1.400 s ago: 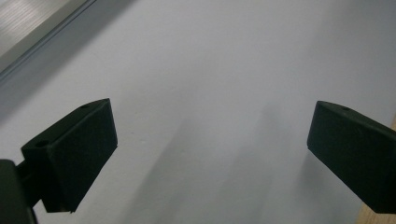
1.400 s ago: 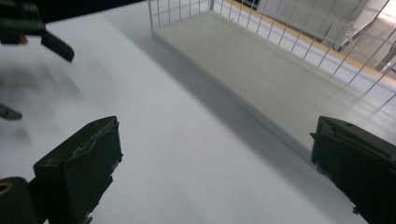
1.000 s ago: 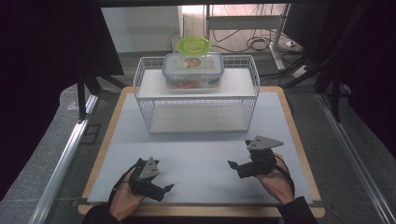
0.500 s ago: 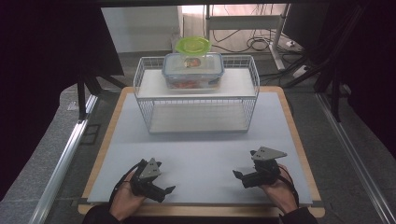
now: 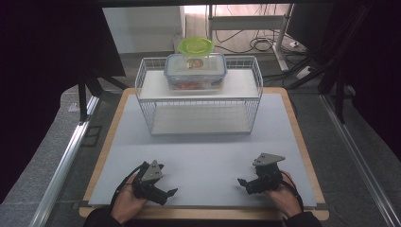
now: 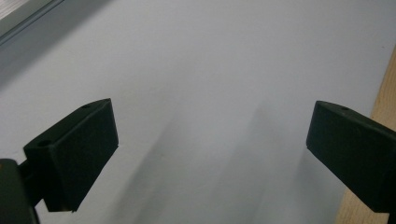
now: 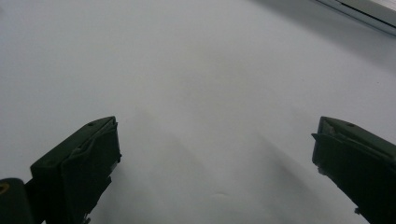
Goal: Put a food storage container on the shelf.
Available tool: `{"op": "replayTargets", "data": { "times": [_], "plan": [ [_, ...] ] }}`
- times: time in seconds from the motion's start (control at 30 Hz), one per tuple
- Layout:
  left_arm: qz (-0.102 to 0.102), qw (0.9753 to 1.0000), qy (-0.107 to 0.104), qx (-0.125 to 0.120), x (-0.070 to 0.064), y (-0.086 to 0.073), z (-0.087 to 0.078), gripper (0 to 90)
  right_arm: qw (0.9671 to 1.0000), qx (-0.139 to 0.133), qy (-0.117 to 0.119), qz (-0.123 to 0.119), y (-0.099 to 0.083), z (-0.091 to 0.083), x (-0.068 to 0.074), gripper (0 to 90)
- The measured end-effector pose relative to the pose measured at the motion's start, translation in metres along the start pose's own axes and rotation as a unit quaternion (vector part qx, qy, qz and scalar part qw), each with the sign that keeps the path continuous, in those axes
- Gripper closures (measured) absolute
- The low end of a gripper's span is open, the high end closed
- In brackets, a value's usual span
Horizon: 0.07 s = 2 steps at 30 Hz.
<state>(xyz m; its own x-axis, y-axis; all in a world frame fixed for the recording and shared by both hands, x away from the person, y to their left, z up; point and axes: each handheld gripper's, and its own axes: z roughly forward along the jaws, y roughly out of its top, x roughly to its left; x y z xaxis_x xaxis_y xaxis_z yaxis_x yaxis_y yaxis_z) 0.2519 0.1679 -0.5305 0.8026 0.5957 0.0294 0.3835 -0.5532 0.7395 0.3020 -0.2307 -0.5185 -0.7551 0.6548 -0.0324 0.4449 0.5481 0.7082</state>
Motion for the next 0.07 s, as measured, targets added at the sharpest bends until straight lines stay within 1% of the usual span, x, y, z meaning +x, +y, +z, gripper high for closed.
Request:
{"op": "replayTargets", "data": {
  "times": [0.07],
  "plan": [
    [-0.002,1.0000,-0.001,-0.003,0.0001,0.0004,0.0001,2.1,1.0000,-0.001,-0.002,0.002,0.0002,0.0003,-0.0004,0.9]
  ]
}}
